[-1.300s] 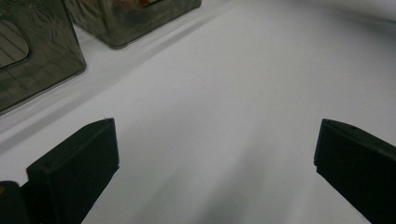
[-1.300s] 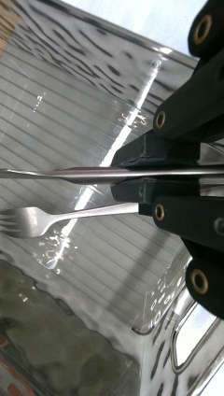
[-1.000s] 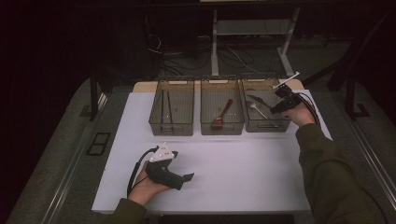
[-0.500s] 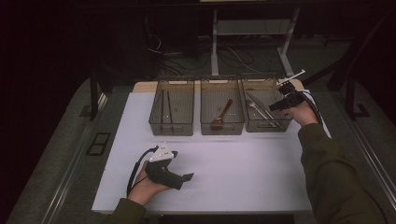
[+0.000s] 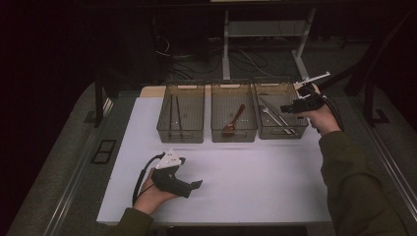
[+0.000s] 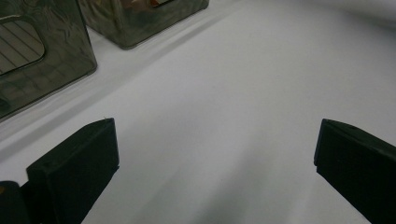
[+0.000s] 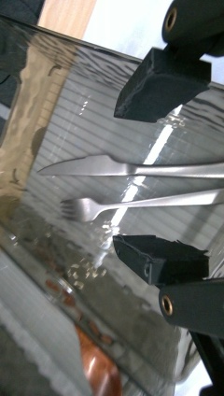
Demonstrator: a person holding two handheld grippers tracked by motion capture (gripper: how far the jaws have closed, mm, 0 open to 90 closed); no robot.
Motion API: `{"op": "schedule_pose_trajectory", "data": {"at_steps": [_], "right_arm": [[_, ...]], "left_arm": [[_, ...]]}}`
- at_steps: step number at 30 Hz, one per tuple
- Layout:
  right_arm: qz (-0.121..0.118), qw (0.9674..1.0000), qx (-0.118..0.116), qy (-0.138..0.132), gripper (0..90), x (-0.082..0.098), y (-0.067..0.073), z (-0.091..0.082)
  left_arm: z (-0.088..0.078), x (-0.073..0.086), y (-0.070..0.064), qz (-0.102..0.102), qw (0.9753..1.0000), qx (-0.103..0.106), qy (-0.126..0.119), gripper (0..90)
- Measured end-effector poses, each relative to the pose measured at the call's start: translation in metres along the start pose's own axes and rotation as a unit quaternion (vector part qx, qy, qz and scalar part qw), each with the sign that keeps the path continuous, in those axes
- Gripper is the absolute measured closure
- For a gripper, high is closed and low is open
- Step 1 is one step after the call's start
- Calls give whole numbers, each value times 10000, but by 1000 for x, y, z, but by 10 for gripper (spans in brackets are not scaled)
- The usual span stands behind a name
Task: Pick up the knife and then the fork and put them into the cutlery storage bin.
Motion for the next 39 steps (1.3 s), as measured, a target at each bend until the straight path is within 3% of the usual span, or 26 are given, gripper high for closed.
{"op": "schedule_pose_trajectory", "data": {"at_steps": [12,20,30,39], "right_arm": [[-46,9981,-108,-608,225,3,14,-17],[-226,9950,-302,-929,188,12,28,-30],[-310,9899,-715,-1188,183,34,51,-44],[-556,9847,-972,-1336,182,61,75,-53]], "left_arm": [[1,1,6,-2,10000,-8,-66,0],[-3,2,9,48,9999,-33,-121,0],[-5,4,10,46,9999,-62,-111,0],[-6,5,9,21,9999,-59,-86,0]]}}
Point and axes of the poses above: each handheld gripper's, and its own axes: z roughly forward along the jaws, x roughly out of its underside, y roughly to its left, the point moved 7 cm from there along z, roughly forward along the jaws, and after that the axes turned 2 degrees about -x, right-handed, at the moved point
